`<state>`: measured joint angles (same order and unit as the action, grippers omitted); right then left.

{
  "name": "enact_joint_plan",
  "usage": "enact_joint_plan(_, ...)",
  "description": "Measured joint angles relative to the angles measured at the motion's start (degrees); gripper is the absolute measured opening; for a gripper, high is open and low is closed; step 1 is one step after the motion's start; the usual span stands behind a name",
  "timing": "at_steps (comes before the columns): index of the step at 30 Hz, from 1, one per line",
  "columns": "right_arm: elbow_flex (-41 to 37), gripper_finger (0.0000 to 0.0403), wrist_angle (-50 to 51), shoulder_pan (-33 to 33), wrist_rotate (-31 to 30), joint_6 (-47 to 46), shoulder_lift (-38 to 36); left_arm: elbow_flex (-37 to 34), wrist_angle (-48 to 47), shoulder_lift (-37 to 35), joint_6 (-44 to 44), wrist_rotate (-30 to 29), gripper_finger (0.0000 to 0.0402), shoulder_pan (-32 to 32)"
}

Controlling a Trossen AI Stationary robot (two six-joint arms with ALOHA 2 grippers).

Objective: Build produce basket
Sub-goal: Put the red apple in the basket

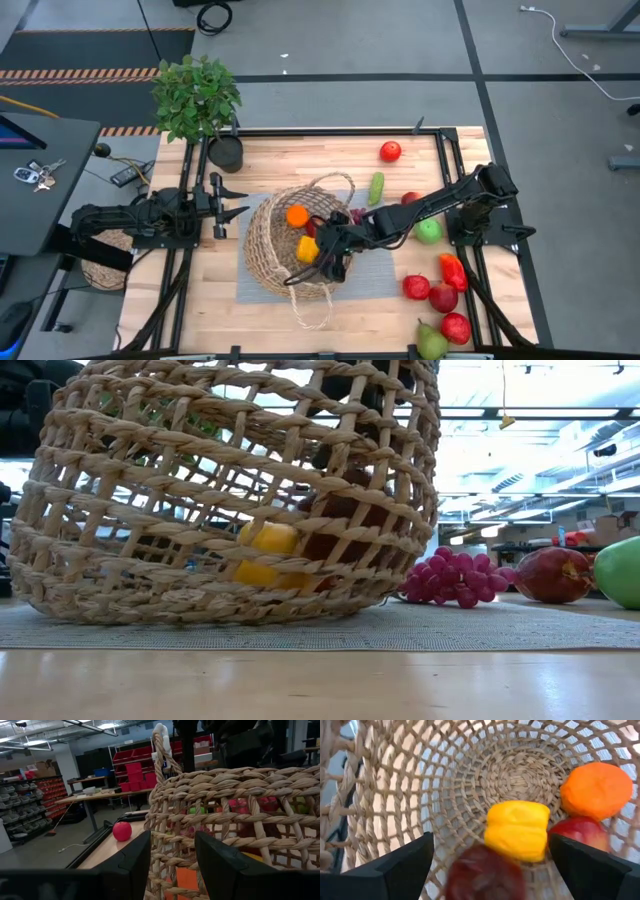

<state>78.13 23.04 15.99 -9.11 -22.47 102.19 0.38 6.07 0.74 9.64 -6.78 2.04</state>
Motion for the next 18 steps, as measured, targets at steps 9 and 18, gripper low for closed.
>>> enact_joint_plan(9, 13.7, 0.0388, 20.1, 0.6, -6.6, 4.9, -3.0, 0.0, 0.0, 0.0, 0.0, 0.0, 0.0160, 0.0)
enact_joint_plan(18, 10.7, 0.0387, 34.5, 1.9, -13.3, 2.1, -12.4, 0.0, 0.0, 0.0, 0.0, 0.0, 0.0160, 0.0)
